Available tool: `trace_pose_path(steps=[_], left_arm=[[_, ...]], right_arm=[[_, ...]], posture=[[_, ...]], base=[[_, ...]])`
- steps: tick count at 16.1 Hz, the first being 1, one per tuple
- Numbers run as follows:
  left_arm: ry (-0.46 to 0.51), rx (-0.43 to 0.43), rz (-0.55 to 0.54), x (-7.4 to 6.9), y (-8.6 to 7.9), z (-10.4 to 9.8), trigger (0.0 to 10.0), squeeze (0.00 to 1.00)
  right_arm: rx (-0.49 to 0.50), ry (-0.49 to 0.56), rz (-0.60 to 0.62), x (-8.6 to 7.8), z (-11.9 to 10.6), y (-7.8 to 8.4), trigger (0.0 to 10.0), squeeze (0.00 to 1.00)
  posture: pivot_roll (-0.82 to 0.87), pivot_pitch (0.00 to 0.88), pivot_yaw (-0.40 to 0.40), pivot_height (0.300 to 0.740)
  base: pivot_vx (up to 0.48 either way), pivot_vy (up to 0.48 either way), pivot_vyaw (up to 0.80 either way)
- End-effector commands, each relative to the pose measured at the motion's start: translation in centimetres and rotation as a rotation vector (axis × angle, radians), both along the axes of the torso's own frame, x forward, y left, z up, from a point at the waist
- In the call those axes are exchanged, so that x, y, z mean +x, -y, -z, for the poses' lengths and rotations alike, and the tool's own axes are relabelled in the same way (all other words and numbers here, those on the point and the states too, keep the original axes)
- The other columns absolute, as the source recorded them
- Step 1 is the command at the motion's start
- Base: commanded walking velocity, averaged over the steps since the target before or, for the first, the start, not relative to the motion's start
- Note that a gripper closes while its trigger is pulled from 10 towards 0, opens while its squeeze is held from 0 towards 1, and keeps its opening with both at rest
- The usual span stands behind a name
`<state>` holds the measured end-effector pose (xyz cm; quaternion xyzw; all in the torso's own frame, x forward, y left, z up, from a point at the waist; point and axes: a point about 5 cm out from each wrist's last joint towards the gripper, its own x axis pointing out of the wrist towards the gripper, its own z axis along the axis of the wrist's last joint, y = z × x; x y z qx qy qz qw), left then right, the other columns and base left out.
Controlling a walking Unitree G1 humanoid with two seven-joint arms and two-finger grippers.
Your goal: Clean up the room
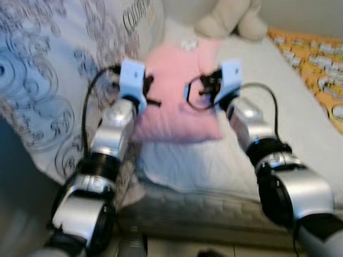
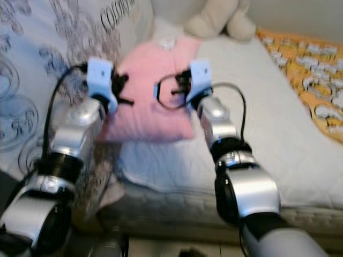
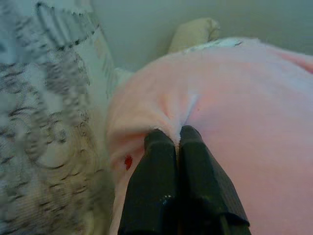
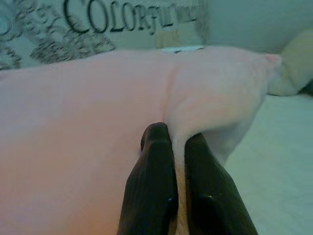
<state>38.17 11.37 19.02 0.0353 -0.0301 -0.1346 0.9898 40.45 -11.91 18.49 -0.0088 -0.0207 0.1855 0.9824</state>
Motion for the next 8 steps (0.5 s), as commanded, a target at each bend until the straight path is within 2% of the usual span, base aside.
trace_pose_path(steps=[1, 6, 8], left_arm=[[0.051, -0.006, 0.022, -0.27, 0.73, -0.84, 0.0, 0.0], [0.057, -0.013, 0.022, -0.36, 0.93, -0.7, 0.0, 0.0], [0.067, -0.016, 0.012, -0.29, 0.94, -0.97, 0.0, 0.0]], right_arm=[[0.001, 0.043, 0.032, 0.12, -0.69, 1.05, 0.0, 0.0], [0.006, 0.052, 0.034, 0.2, -0.94, 0.98, 0.0, 0.0], [0.006, 0.057, 0.026, 0.21, -1.02, 0.73, 0.0, 0.0]], posture=[[0.13, 0.0, -0.074, 0.71], [0.13, 0.0, -0.077, 0.71], [0.13, 0.0, -0.079, 0.71]], base=[[0.0, 0.0, 0.0], [0.0, 0.0, 0.0], [0.471, 0.0, 0.0]])
